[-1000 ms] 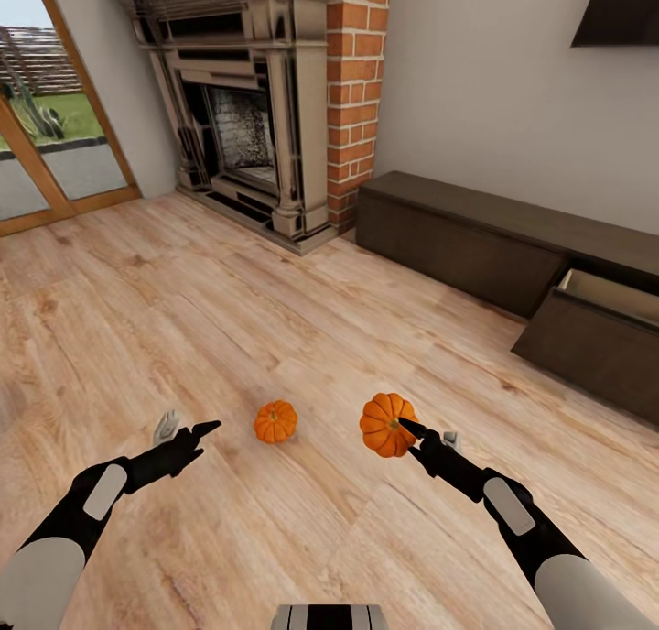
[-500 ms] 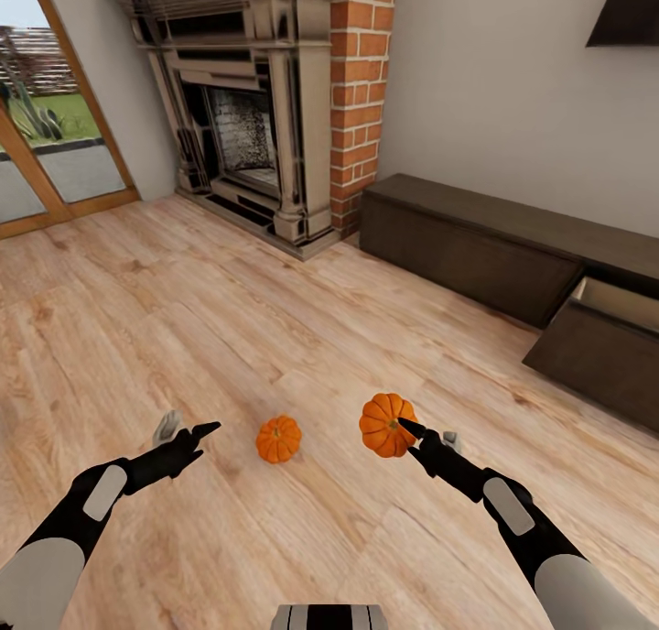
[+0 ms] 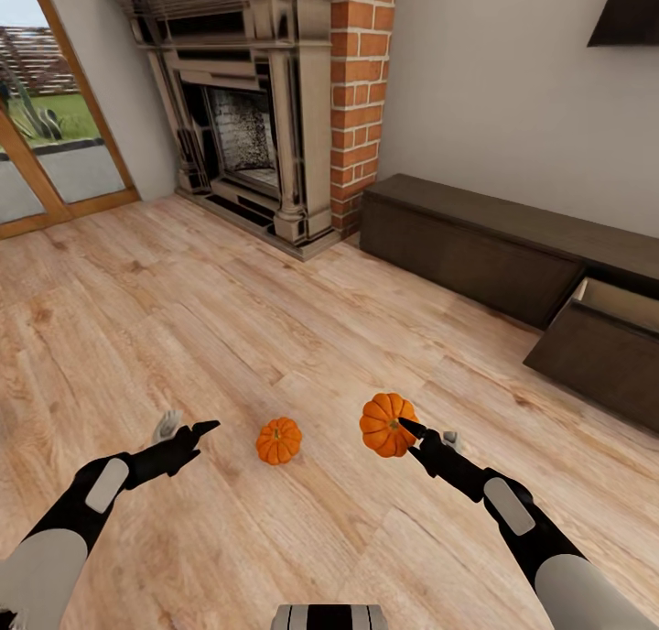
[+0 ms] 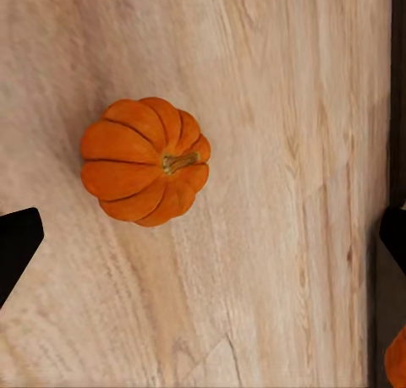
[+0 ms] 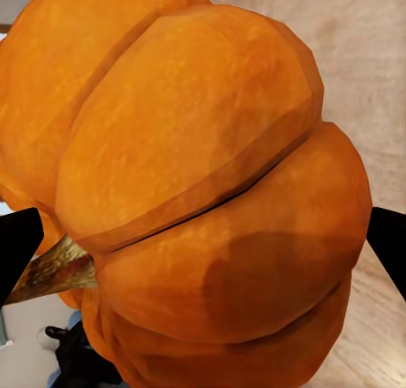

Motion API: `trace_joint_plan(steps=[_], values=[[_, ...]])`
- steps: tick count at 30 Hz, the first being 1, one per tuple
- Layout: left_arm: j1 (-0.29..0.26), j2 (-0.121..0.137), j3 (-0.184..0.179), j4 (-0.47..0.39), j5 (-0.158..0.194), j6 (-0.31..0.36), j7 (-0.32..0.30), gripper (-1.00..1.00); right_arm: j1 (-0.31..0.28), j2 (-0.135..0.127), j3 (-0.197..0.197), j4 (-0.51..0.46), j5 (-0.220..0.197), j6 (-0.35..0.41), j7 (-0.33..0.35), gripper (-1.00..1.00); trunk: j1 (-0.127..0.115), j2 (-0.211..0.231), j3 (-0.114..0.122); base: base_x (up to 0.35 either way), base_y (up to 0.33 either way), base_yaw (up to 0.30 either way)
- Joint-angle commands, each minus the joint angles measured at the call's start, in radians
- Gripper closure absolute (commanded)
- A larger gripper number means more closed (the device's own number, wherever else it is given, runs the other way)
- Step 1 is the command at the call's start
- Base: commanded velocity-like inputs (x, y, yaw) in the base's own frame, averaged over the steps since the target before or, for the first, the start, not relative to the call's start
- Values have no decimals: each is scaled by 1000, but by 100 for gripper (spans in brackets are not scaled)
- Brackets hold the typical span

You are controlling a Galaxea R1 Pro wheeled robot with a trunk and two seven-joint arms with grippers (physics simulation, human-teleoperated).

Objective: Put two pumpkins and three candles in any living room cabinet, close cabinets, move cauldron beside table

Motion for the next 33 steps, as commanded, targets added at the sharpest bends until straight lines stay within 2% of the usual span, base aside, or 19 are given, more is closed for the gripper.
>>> trace_joint_plan(steps=[1, 7, 11, 13, 16, 19, 23, 28, 33], values=[[-3, 0, 4, 8, 2, 11, 2, -100, 0, -1, -1, 0, -8, 8, -1, 100, 0, 0, -1, 0, 0, 0], [-10, -6, 7, 34, 8, 17, 35, -100, 0, -1, -1, 0, -8, 8, 1, 100, 0, 0, -1, 0, 0, 0], [-14, -43, 6, 38, 11, 0, 66, -100, 0, -2, -1, 0, -8, 8, 1, 100, 0, 0, -1, 0, 0, 0], [-14, -58, 6, 39, 11, -20, 75, -100, 0, -2, -1, 0, -8, 8, 1, 100, 0, 0, -1, 0, 0, 0], [-14, -64, 5, 39, 8, -49, 78, -100, 0, -3, -1, 0, -8, 8, 2, 100, 0, 0, -1, 0, 0, 0], [-14, -72, 5, 39, 5, -116, 80, -100, 0, -3, -1, 0, -8, 8, 2, 100, 0, 0, -1, 0, 0, 0], [-13, -111, 6, 40, 7, -188, 106, -100, 0, -4, -2, 0, -8, 11, 4, 100, 0, 0, -1, 0, 0, 0], [-13, -146, 10, 41, 11, -219, 147, -100, 0, -5, -2, 0, -10, 14, 6, 100, 0, 0, -1, 0, 0, 0], [-13, -163, 10, 41, 11, -238, 154, -100, 0, -5, -3, 0, -11, 15, 6, 100, 0, 0, -1, 0, 0, 0]])
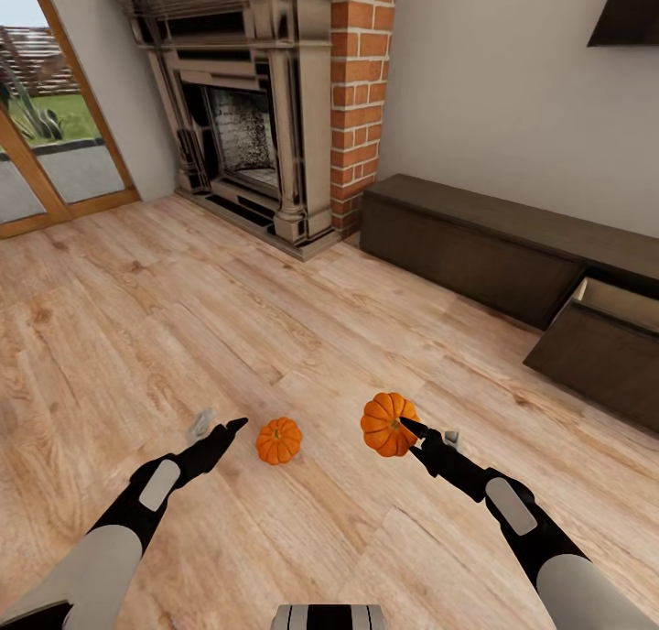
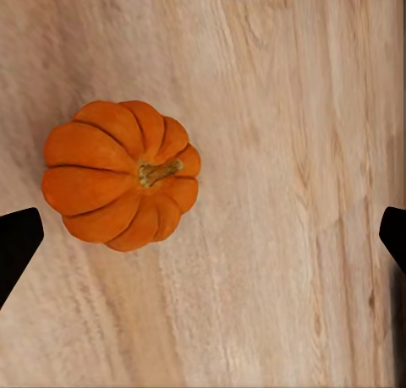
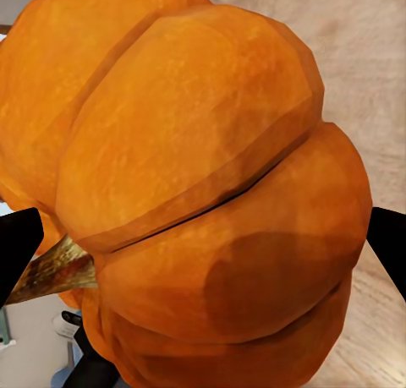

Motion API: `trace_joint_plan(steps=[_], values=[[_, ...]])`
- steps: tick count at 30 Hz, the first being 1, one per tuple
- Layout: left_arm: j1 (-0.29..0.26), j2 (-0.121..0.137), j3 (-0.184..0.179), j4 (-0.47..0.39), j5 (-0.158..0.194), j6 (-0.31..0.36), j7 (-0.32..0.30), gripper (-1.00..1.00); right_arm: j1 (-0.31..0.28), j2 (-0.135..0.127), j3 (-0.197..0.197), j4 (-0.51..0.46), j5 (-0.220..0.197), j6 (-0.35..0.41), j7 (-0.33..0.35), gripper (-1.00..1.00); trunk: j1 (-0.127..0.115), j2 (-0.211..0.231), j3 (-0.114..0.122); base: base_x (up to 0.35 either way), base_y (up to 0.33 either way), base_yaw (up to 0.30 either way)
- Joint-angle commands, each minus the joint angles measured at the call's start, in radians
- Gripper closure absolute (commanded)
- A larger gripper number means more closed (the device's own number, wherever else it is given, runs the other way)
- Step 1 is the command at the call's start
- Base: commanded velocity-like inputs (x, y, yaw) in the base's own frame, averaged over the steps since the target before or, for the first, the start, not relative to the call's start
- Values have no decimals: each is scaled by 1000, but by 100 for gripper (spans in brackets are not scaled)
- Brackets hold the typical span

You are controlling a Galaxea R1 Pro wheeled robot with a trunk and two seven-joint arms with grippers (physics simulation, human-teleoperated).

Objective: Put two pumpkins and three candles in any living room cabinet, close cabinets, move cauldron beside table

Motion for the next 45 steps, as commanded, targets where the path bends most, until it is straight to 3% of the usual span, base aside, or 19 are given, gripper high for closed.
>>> trace_joint_plan(steps=[1, 8, 18, 22, 45], values=[[-1, -4, 6, 0, 6, 7, -1, -100, 0, 0, -1, 0, -8, 8, -1, 100, 0, 0, -1, 0, 0, 0], [-1, -9, 8, 0, 6, 5, 4, -100, 0, 0, -1, 0, -8, 8, 0, 100, 0, 0, -1, 0, 0, 0], [-1, -10, 6, 0, 5, 5, 4, -100, 0, 1, -1, 0, -8, 8, -1, 100, 4, -3, -39, 0, 0, 0], [-1, -12, 5, 0, 4, 6, 4, -100, 0, 1, -1, 0, -8, 8, -1, 100, 4, -3, -39, 0, 0, 0], [-1, -12, 3, 0, 1, 6, -3, -100, 0, 1, 5, -4, -8, 7, 0, 100, 15, -8, -128, 0, 0, 0]])
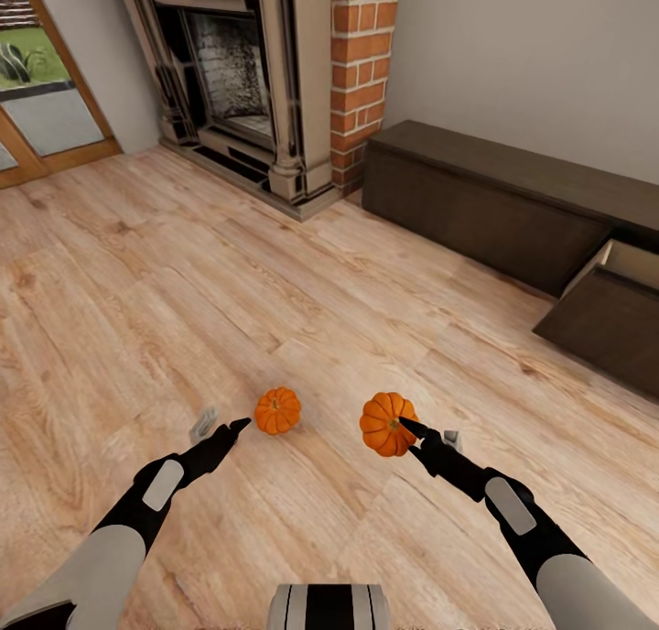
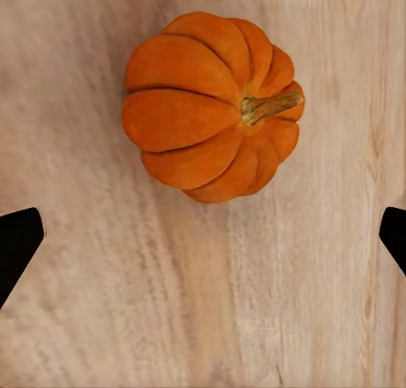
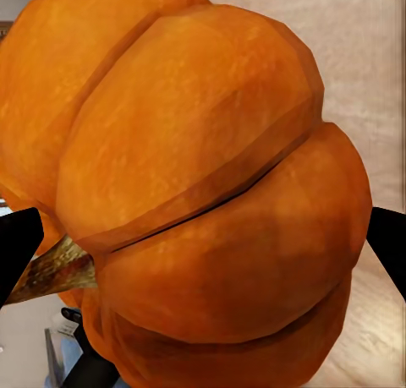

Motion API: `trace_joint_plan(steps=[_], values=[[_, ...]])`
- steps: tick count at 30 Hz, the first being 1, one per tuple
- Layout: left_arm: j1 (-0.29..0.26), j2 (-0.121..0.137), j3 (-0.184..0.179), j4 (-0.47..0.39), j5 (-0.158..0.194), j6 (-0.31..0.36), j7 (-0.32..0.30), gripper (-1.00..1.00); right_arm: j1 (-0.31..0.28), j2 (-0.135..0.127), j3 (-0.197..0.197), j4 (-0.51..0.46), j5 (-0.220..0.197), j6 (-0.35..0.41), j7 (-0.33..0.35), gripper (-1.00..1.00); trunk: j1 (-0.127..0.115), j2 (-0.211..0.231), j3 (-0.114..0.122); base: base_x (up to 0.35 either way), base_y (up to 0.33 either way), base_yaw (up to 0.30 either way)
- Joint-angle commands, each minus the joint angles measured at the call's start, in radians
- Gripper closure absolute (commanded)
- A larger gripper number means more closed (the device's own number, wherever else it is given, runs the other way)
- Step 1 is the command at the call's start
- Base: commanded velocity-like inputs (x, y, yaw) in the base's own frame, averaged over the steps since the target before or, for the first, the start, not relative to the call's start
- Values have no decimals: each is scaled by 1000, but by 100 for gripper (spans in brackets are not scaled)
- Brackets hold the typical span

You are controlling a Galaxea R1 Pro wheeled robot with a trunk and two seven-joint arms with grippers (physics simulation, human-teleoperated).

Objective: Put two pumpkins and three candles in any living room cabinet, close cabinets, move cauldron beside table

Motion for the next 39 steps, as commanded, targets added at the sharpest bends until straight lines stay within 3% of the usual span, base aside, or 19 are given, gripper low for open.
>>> trace_joint_plan(steps=[1, 7, 13, 18, 26, 32, 39], values=[[-1, -1, 5, 0, 5, 9, -3, -100, 0, 0, 0, -9, -10, 7, -1, 100, 0, -1, -5, 0, 0, 0], [-1, -1, 4, -1, 3, 11, -6, -100, 7, 2, 2, -90, -7, 13, -1, 100, 1, -1, -8, 0, 0, 0], [-1, -1, 4, -3, 3, 14, -10, -100, 81, 8, 1, -284, -8, 78, -5, 100, 1, -1, -8, 0, 0, 0], [-1, -1, 4, -3, 2, 16, -12, -100, 137, 9, -1, -407, -12, 105, -13, 100, 3, -2, -28, 0, 0, 0], [-1, -1, 3, -4, 2, 21, -15, -100, 146, 9, -3, -427, -13, 109, -14, 100, 4, -2, -36, 0, 0, 0], [-1, 0, 2, -6, 2, 24, -33, -100, 147, 9, -3, -429, -13, 110, -14, 100, 6, -4, -59, 0, 0, 0], [-1, 2, 1, -5, 1, 24, -64, -100, 147, 9, -3, -430, -13, 110, -14, 100, 6, -4, -59, 0, 0, 0]])
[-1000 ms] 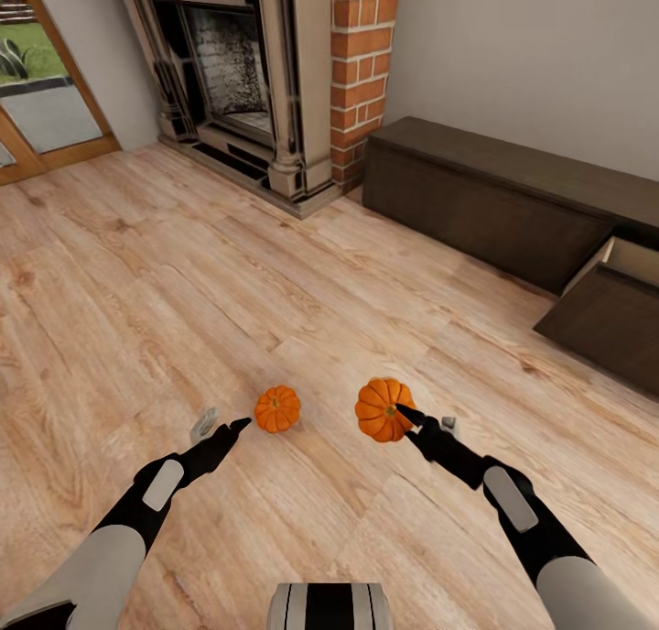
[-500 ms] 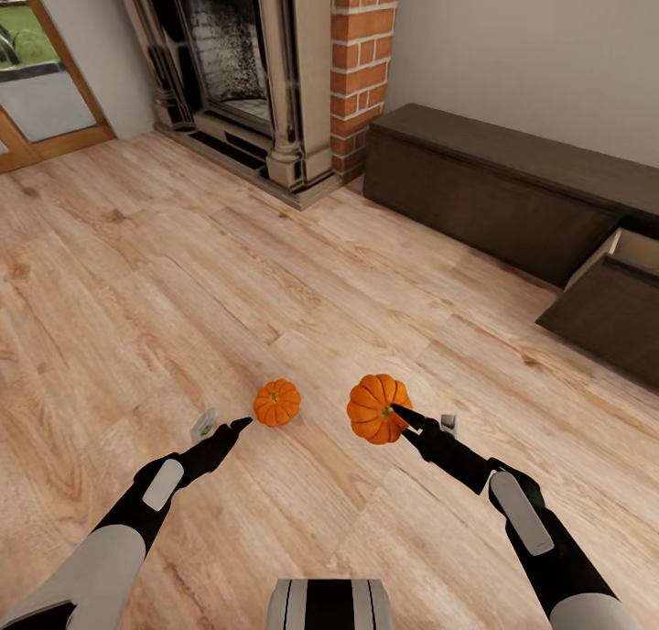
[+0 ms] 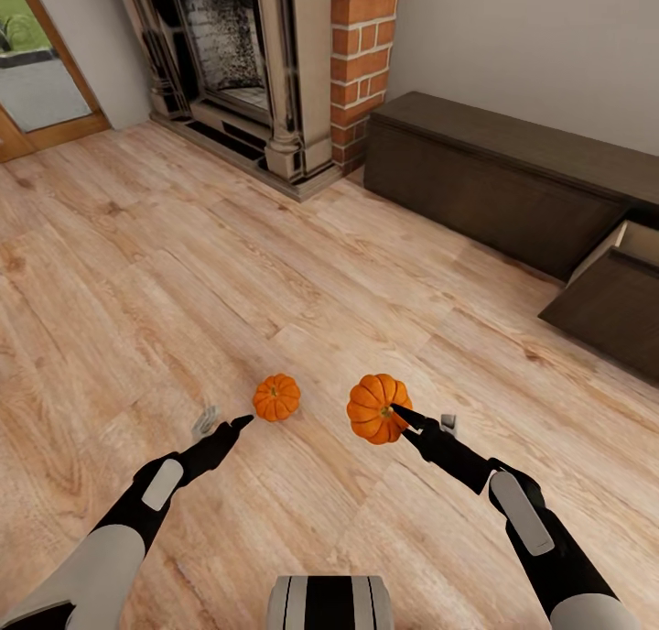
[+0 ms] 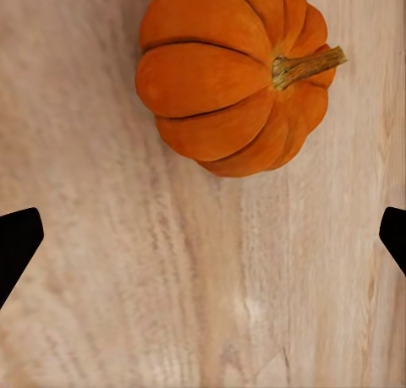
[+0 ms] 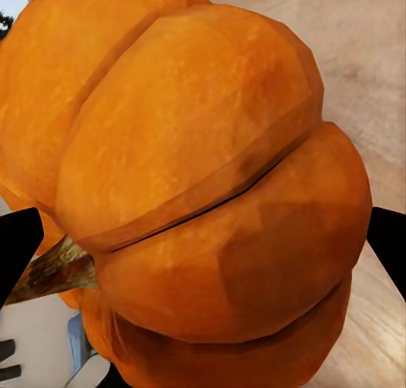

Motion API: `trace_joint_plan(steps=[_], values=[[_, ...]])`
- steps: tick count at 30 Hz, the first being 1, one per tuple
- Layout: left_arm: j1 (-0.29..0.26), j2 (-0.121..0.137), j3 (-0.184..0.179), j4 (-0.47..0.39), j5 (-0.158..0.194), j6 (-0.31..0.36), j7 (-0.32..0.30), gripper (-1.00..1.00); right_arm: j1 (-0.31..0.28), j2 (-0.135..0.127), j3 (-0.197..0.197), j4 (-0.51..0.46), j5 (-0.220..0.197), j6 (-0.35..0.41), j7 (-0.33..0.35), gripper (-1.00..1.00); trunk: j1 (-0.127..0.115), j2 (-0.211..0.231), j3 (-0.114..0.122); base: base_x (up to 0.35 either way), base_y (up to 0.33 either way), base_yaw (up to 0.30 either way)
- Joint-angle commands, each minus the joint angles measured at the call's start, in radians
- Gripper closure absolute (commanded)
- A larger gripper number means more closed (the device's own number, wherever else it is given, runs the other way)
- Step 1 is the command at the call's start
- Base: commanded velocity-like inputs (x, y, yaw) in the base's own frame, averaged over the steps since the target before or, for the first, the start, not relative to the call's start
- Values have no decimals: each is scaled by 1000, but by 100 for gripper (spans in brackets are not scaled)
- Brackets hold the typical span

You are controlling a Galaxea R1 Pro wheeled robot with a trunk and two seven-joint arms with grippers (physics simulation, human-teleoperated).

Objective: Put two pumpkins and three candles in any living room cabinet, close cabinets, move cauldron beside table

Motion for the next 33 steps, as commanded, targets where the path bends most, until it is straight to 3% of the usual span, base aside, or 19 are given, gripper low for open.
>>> trace_joint_plan(steps=[1, 7, 13, 20, 33], values=[[0, 0, 4, 0, 5, 9, -4, -100, 0, 0, 0, 0, -7, 7, -1, 100, 0, 0, -1, 0, 0, 0], [0, 1, 4, -2, 5, 11, -28, -100, 0, 0, 1, -1, -7, 7, -1, 100, 1, -1, -8, 0, 0, 0], [0, 7, 6, 1, 7, 18, -105, -100, 0, 0, 2, -1, -7, 7, -1, 100, 1, -1, -8, 0, 0, 0], [0, 9, 6, 2, 7, 39, -142, -100, 0, 0, 5, -2, -7, 7, -1, 100, 2, -1, -20, 0, 0, 0], [0, 11, 7, 2, 7, 61, -217, -100, 0, 1, 6, -3, -7, 7, -1, 100, 2, -1, -20, 0, 0, 0]])
